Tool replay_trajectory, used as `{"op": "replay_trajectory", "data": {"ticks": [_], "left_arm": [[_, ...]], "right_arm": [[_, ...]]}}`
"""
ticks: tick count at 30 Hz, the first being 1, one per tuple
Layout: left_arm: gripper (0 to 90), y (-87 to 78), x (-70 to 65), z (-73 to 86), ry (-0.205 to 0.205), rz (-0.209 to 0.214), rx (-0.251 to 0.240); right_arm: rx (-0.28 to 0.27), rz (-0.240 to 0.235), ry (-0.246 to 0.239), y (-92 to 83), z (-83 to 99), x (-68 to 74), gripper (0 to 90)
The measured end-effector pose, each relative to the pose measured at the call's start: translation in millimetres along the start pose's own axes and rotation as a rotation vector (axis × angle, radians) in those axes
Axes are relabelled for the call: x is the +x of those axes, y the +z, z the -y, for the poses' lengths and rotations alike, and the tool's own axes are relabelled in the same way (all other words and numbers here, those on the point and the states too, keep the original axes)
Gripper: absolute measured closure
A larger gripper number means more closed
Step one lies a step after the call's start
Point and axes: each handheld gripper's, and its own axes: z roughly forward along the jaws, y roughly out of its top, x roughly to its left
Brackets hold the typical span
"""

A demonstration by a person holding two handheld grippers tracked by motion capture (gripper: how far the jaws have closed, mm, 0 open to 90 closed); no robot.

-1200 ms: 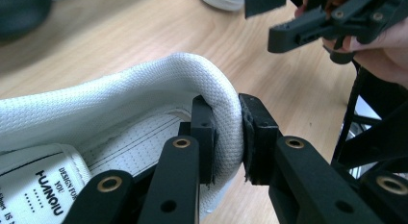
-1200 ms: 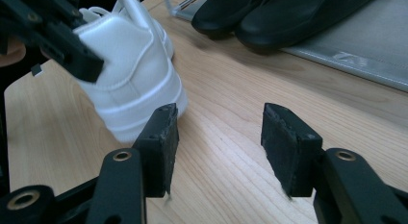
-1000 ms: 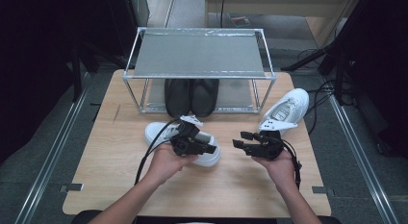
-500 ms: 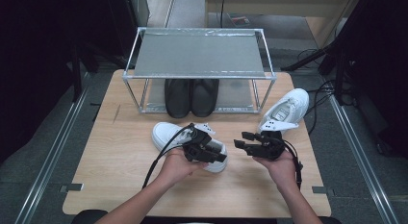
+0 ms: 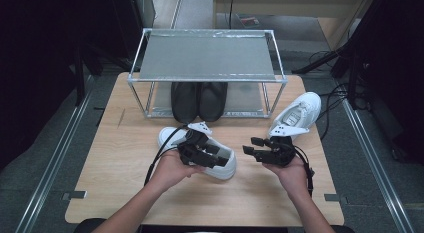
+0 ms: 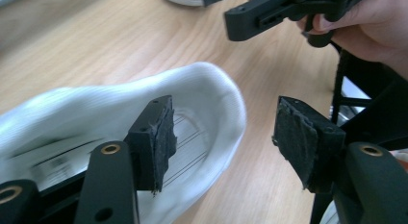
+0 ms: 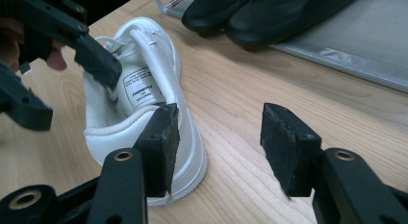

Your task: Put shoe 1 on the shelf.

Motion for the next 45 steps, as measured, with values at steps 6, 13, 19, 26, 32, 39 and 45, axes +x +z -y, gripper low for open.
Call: {"op": "replay_trajectory", "data": {"ticks": [6,13,19,26,32,39,45], "left_arm": [[37.9,-22.7,5.9,5.6,-0.003,-0.016,-0.033],[37.0,-45.7,16.5,16.4,-0.024,-0.063,-0.060],[36.7,-59.7,26.5,27.1,-0.034,-0.108,-0.071],[36.7,-72.5,36.7,41.9,-0.072,-0.140,-0.100],[37.0,-80.0,41.6,55.8,-0.081,-0.174,-0.113],[57.0,-84.4,47.8,68.9,-0.125,-0.166,-0.129],[89.4,-85.3,58.2,78.4,-0.154,-0.141,-0.129]], "right_arm": [[0.002,-0.004,0.004,1.6,-0.3,0.9,49.2],[0.013,-0.006,-0.013,5.1,-1.4,2.4,49.7],[0.022,0.003,-0.029,9.3,-3.9,3.6,51.4],[0.023,-0.006,-0.029,15.0,-8.2,4.4,53.4],[0.034,-0.015,-0.053,20.0,-11.6,6.9,59.0],[0.029,-0.031,-0.062,25.7,-15.7,8.2,66.8],[0.049,-0.046,-0.054,33.4,-17.6,6.6,79.6]]}}
